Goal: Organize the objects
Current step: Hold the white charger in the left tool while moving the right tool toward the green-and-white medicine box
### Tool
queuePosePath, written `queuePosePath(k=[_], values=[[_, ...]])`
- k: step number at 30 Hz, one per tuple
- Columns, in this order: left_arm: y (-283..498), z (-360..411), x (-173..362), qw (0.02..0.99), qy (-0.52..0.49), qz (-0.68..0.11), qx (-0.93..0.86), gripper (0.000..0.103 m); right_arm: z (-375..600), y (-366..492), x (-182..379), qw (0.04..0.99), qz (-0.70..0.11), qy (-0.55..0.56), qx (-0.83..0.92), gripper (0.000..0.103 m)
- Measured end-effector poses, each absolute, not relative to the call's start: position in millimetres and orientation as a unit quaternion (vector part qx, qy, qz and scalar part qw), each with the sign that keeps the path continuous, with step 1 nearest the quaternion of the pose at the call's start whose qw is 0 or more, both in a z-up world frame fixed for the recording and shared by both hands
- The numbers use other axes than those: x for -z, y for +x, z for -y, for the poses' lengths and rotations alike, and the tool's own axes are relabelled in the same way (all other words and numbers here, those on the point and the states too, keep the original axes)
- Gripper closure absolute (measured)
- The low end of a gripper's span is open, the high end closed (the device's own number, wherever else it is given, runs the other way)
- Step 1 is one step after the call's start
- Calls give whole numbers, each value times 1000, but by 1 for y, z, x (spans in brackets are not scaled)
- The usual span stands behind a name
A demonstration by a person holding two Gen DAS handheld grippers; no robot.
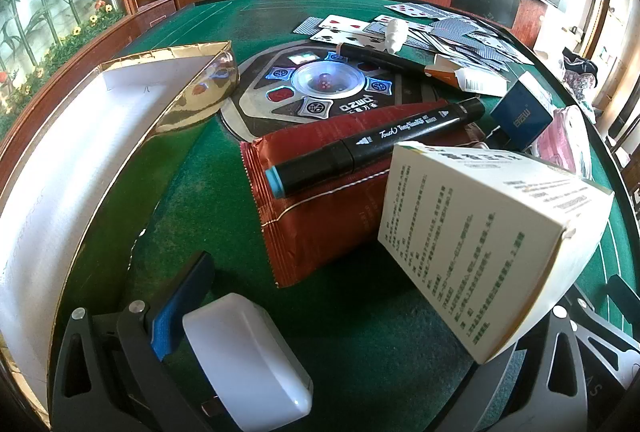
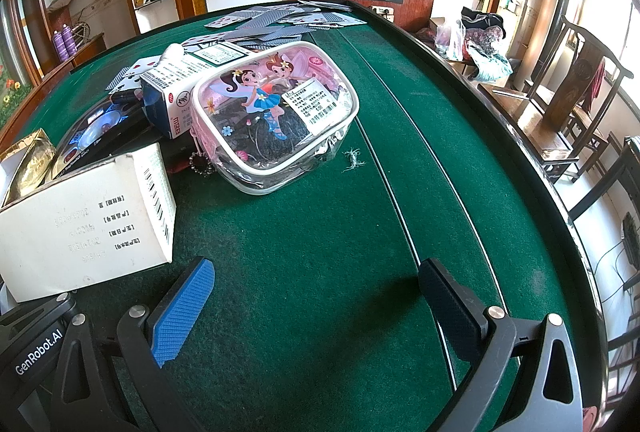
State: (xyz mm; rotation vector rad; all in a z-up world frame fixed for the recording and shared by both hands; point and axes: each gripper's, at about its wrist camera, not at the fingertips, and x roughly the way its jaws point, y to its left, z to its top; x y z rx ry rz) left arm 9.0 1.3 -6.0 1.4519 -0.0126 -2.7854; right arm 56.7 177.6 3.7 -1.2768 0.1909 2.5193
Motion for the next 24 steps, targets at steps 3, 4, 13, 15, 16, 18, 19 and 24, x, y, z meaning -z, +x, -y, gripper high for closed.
queuePosePath(k=[3, 4, 13, 15, 16, 18, 19, 24], values=[[9, -1, 6, 0, 462, 4, 887, 0, -177, 57, -4, 155, -67, -446, -879, 0], [10, -1, 6, 0, 462, 4, 887, 0, -177, 57, -4, 155, -67, -446, -879, 0], [10, -3, 8, -5, 462, 7, 887, 0, -178, 52, -3, 98, -45, -477, -872, 0], [7, -6, 10, -9, 467, 9, 884, 0, -179, 53, -1, 86, -45, -477, -874, 0], [9, -6, 10, -14, 471, 12, 882, 0, -178, 55, -3, 86, -41, -476, -874, 0], [11, -6, 11, -22, 473, 16, 881, 0, -177, 54, -4, 88, -41, -480, -872, 0], [11, -7, 11, -27, 475, 19, 879, 0, -175, 54, -4, 89, -40, -481, -871, 0], [27, 1, 2, -111, 503, 29, 857, 0, -177, 60, -3, 87, -37, -486, -869, 0]])
